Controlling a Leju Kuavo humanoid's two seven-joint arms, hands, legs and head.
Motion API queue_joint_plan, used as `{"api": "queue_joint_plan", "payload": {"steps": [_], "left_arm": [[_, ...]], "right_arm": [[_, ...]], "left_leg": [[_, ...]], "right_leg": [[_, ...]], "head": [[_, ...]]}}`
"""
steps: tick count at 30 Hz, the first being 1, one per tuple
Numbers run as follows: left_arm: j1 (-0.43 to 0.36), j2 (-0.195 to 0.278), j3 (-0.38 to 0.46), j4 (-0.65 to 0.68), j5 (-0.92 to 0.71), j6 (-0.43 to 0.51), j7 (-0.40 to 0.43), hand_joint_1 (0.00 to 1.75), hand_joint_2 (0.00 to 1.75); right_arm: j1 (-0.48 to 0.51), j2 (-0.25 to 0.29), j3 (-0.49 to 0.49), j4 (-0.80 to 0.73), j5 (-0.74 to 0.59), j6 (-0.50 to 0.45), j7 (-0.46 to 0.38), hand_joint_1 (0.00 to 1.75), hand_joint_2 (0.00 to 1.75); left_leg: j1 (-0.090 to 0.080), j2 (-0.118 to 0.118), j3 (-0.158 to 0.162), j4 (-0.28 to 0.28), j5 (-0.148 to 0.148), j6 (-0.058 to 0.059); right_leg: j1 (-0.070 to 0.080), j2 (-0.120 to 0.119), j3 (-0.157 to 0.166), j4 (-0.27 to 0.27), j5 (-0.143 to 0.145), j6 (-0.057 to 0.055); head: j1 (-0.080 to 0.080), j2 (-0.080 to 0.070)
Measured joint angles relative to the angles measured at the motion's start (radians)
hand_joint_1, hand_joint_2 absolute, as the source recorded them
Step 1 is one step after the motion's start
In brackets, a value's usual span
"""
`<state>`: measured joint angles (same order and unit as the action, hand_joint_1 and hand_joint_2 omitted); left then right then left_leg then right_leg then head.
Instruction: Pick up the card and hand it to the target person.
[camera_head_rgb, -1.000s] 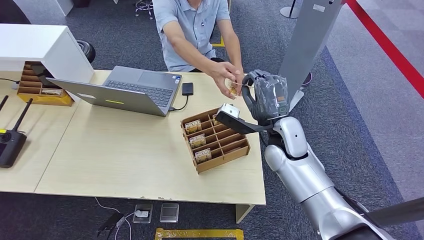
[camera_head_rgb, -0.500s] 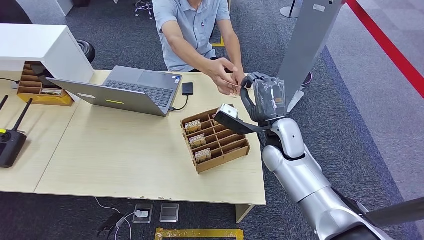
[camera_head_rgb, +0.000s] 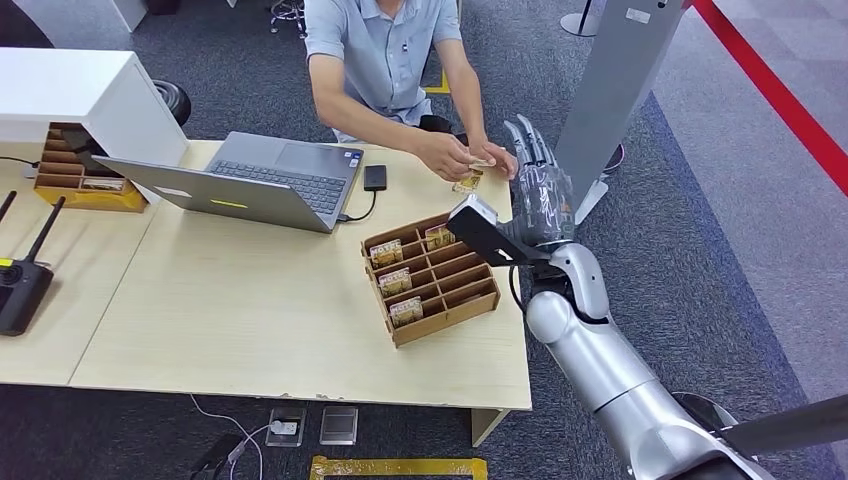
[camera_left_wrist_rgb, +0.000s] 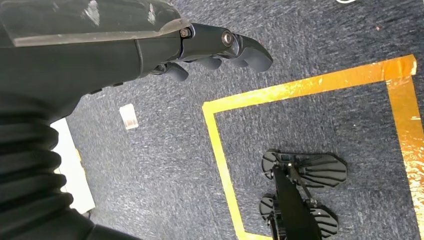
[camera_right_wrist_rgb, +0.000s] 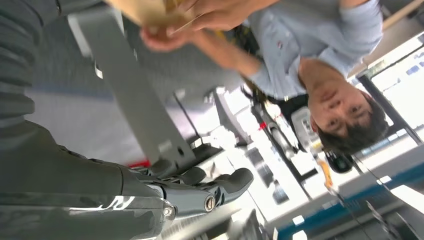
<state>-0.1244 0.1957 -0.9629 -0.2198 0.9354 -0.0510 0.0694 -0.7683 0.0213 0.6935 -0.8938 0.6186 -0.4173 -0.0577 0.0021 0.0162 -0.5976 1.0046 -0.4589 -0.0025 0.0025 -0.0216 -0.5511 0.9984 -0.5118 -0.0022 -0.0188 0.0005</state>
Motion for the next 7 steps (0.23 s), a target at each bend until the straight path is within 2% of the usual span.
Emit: {"api": "queue_joint_plan", "payload": {"steps": [5,7], "left_arm": [[0.016,0.003,0.0,0.0,0.015,0.007,-0.003,0.0,0.0],[0.019,0.005,0.0,0.0,0.016,0.007,-0.003,0.0,0.0]], "right_arm": [[0.072,-0.026,-0.025,-0.072,-0.297,0.172,0.005,0.0,1.75],[0.095,-0.037,-0.033,-0.098,-0.365,0.217,0.01,0.0,1.75]], "left_leg": [[0.0,0.0,0.0,0.0,0.0,0.0],[0.0,0.0,0.0,0.0,0.0,0.0]], "right_leg": [[0.0,0.0,0.0,0.0,0.0,0.0],[0.0,0.0,0.0,0.0,0.0,0.0]], "head": [[0.0,0.0],[0.0,0.0]]}}
